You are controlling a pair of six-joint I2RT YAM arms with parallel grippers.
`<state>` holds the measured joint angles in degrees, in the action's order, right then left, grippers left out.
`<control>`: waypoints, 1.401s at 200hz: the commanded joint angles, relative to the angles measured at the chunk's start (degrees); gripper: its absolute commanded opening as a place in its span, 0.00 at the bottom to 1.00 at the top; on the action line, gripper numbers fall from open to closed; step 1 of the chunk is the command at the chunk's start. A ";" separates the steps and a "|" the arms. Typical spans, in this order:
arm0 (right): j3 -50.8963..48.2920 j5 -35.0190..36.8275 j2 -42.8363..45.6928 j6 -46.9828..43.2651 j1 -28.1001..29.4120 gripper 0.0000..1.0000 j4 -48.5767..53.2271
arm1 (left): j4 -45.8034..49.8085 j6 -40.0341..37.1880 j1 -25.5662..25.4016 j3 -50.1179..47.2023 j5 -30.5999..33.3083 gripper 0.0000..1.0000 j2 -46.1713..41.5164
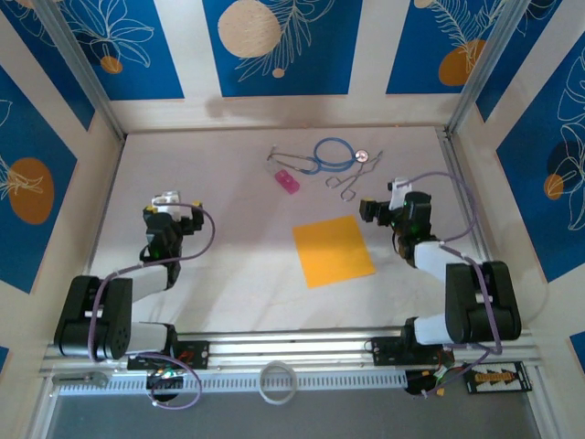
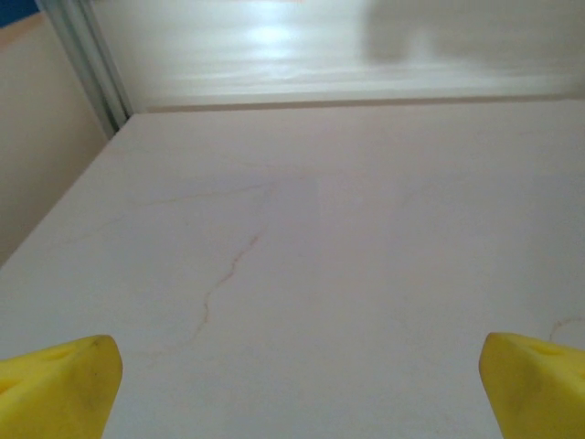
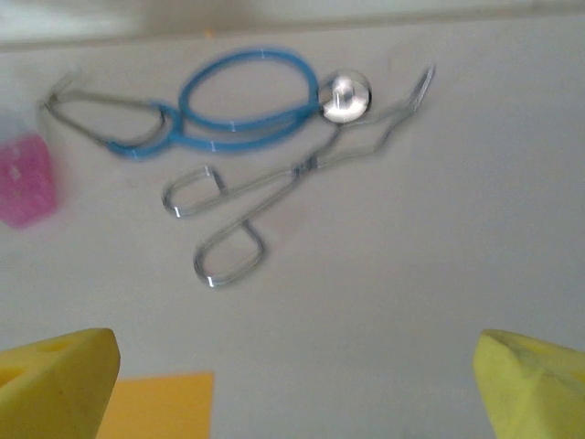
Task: Fold a paper plane with a square sheet of paper (pick it up from the middle)
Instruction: Move the square sheet of paper to the center of the table.
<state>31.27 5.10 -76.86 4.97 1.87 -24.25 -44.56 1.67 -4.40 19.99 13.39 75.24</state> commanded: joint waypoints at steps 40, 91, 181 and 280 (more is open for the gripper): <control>6.61 -5.27 13.66 13.93 -1.08 0.99 33.78 | 33.95 7.75 -0.23 14.26 10.52 1.00 -3.96; 9.18 -9.43 16.38 26.64 -1.43 0.99 45.00 | 37.43 16.89 -0.12 16.45 2.34 1.00 -6.36; 10.31 -31.41 5.58 29.88 -2.02 0.89 46.85 | 56.67 24.40 1.41 27.29 -31.56 1.00 -4.52; 19.70 -23.76 -16.41 29.13 7.99 0.84 48.53 | 77.51 17.55 1.46 26.14 -46.73 1.00 -15.56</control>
<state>48.99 -20.88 -90.11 33.98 8.01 22.81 23.73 23.24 -3.38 46.19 -29.80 63.29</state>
